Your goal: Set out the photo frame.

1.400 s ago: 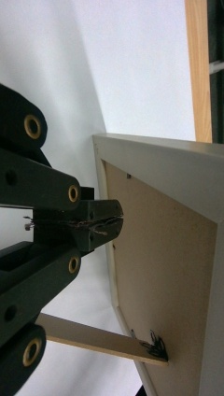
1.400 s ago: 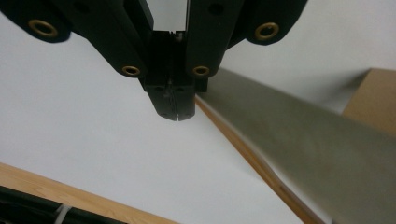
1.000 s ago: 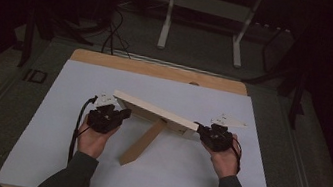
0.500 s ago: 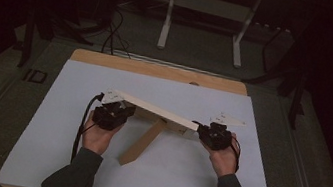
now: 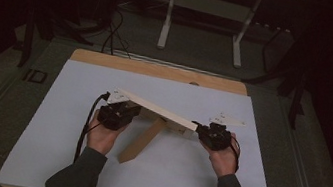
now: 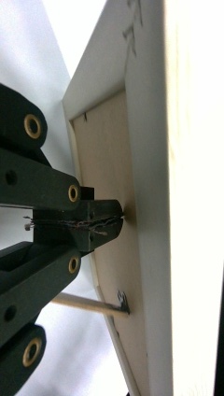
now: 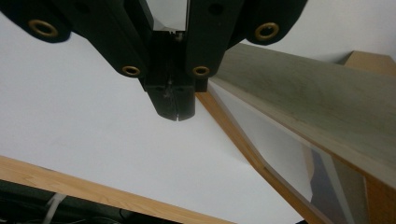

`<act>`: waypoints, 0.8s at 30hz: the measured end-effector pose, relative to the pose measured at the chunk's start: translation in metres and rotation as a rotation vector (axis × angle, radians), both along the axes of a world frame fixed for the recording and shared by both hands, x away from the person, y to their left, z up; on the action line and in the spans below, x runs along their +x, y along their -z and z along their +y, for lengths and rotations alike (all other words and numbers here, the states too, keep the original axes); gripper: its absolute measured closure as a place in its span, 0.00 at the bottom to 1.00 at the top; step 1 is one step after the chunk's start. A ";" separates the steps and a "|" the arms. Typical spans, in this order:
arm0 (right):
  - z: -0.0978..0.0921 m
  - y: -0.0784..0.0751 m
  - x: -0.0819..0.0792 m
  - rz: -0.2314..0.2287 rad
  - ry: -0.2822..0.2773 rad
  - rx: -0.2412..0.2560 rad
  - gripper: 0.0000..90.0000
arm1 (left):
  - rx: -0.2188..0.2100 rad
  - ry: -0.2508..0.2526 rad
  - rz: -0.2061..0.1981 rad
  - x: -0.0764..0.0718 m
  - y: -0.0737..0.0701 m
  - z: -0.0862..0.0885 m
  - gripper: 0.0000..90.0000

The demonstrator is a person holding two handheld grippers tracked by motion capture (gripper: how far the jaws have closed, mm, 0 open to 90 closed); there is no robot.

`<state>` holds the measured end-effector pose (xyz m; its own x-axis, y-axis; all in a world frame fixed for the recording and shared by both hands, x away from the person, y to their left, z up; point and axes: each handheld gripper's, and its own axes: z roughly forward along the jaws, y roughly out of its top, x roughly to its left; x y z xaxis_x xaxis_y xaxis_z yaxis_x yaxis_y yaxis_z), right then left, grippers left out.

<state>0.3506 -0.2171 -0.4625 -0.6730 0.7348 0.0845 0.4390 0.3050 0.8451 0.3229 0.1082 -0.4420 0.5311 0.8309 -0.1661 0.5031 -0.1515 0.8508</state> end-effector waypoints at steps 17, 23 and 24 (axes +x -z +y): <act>0.002 0.000 -0.001 0.006 -0.011 -0.001 1.00 | 0.056 0.026 -0.028 0.003 -0.002 -0.018 1.00; 0.002 0.000 -0.001 0.006 -0.012 -0.001 1.00 | 0.066 0.043 -0.036 0.002 -0.003 -0.023 1.00; 0.002 0.000 -0.001 0.005 -0.012 -0.001 1.00 | 0.066 0.044 -0.037 0.002 -0.003 -0.024 1.00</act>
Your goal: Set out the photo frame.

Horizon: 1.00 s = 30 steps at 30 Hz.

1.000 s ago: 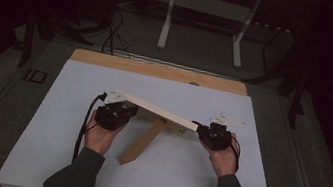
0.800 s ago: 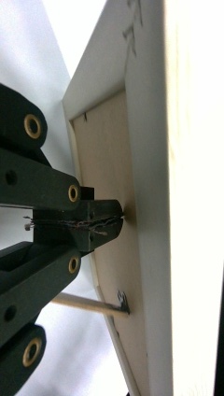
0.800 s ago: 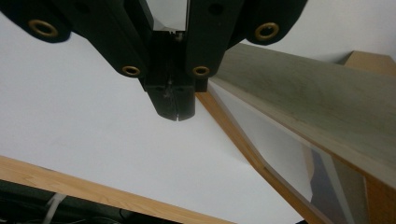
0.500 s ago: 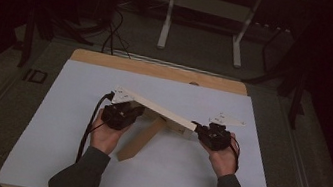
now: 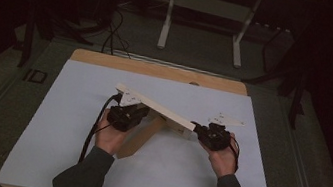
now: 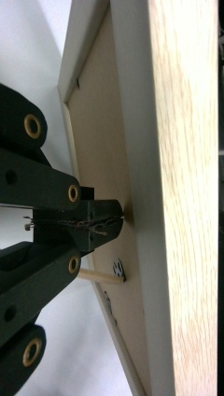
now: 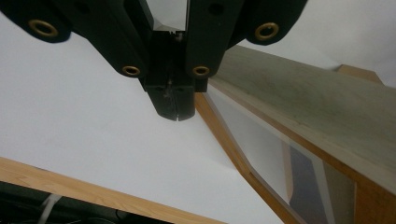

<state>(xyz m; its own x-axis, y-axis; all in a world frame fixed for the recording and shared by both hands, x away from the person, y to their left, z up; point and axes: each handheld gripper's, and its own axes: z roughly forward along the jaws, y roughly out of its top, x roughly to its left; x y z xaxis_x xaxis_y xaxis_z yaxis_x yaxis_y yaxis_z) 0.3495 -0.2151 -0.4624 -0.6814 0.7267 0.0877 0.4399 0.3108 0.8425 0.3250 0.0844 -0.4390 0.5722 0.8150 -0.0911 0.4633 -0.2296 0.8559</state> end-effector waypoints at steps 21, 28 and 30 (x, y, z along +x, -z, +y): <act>0.003 -0.001 -0.003 -0.005 -0.015 -0.018 1.00 | 0.020 0.050 -0.025 -0.006 -0.008 -0.016 1.00; 0.004 -0.001 -0.003 -0.005 -0.019 -0.021 1.00 | 0.030 0.065 -0.015 -0.006 -0.008 -0.022 1.00; 0.004 -0.001 -0.004 -0.004 -0.021 -0.022 1.00 | 0.037 0.070 -0.014 -0.006 -0.008 -0.024 1.00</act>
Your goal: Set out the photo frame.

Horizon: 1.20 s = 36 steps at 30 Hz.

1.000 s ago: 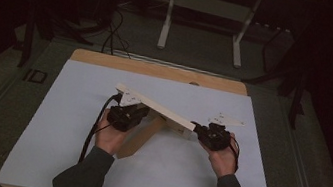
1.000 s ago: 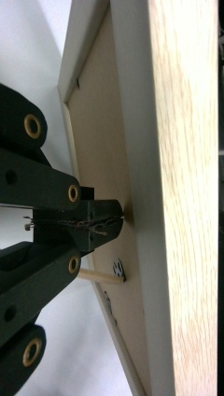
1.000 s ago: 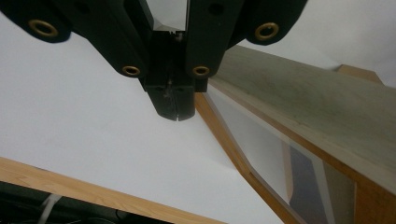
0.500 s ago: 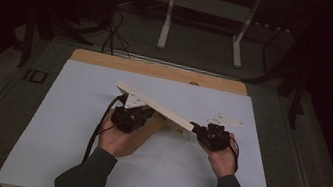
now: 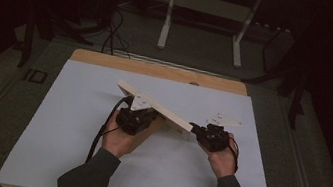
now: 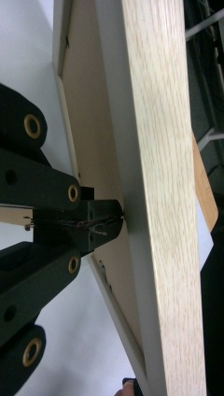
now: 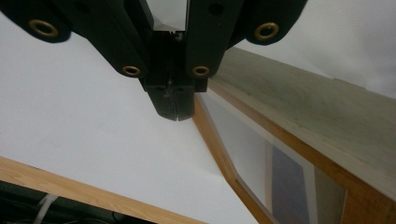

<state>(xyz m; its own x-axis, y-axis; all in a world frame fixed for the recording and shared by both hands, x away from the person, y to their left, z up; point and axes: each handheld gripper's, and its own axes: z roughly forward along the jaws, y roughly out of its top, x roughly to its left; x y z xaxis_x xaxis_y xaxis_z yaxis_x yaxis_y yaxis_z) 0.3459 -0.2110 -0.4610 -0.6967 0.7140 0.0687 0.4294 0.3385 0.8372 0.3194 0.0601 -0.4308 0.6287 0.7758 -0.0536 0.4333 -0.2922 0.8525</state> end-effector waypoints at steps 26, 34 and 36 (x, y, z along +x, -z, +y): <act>0.005 0.000 -0.007 -0.004 -0.036 0.003 1.00 | 0.030 0.014 -0.002 0.000 0.003 -0.010 1.00; 0.006 0.001 -0.010 -0.004 -0.047 0.002 1.00 | 0.033 0.018 0.000 0.000 0.004 -0.012 1.00; 0.006 0.001 -0.010 -0.004 -0.049 0.004 1.00 | 0.031 0.019 0.003 0.000 0.005 -0.012 1.00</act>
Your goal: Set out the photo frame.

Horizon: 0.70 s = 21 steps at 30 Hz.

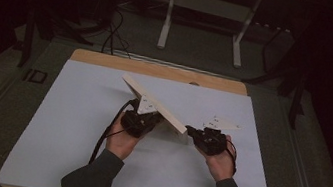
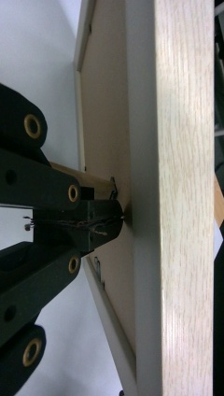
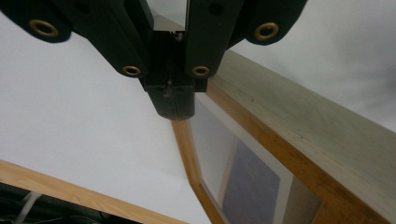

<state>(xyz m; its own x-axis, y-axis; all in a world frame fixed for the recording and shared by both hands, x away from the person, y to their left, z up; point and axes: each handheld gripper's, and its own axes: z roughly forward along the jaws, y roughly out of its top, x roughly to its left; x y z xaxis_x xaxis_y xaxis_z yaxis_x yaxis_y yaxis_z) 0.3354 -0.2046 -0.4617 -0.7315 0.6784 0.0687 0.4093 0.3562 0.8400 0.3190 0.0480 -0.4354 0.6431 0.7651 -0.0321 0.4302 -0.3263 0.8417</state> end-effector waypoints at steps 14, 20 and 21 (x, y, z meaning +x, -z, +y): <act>0.005 0.000 -0.005 -0.001 -0.036 -0.004 1.00 | 0.010 0.008 0.008 0.005 0.004 -0.001 1.00; 0.006 0.000 -0.007 0.001 -0.051 -0.010 1.00 | 0.011 0.025 0.015 0.008 0.005 0.001 1.00; 0.007 0.000 -0.007 0.000 -0.055 -0.010 1.00 | 0.009 0.029 0.016 0.008 0.006 0.000 1.00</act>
